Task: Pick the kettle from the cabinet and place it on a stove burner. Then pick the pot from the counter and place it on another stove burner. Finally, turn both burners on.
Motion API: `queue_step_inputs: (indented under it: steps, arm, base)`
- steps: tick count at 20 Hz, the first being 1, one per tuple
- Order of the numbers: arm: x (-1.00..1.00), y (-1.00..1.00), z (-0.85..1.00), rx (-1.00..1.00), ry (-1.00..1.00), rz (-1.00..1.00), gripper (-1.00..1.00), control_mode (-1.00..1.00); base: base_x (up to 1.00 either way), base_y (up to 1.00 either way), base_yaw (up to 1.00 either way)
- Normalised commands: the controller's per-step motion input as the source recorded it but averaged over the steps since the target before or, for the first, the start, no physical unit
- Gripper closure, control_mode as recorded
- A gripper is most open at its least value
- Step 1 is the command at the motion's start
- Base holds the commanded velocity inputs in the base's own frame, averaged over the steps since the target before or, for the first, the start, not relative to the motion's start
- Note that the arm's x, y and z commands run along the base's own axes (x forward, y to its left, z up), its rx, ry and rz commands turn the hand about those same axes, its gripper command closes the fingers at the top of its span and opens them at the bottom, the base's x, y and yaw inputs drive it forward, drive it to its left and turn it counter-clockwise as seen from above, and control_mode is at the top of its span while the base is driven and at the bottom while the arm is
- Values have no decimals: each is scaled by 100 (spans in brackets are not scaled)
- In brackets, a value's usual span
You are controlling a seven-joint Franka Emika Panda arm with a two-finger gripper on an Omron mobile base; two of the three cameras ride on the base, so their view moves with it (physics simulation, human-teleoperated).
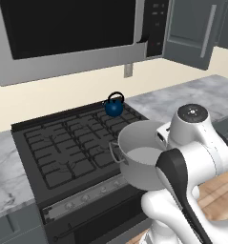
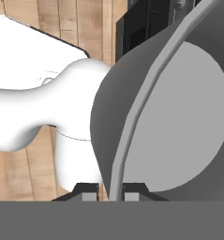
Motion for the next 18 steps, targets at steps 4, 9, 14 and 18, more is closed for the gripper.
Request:
queue_step_inputs:
  steps: [4,9,14,18]
  arm:
    - [0,0,0,0,0,0,100,100]
    - [0,0,0,0,0,0,100,100]
    - [0,0,0,0,0,0,100,100]
    - [0,0,0,0,0,0,100,100]
  base:
    - [9,46,1]
    - [13,46,1]
    - [36,9,1]
    - [34,0,0]
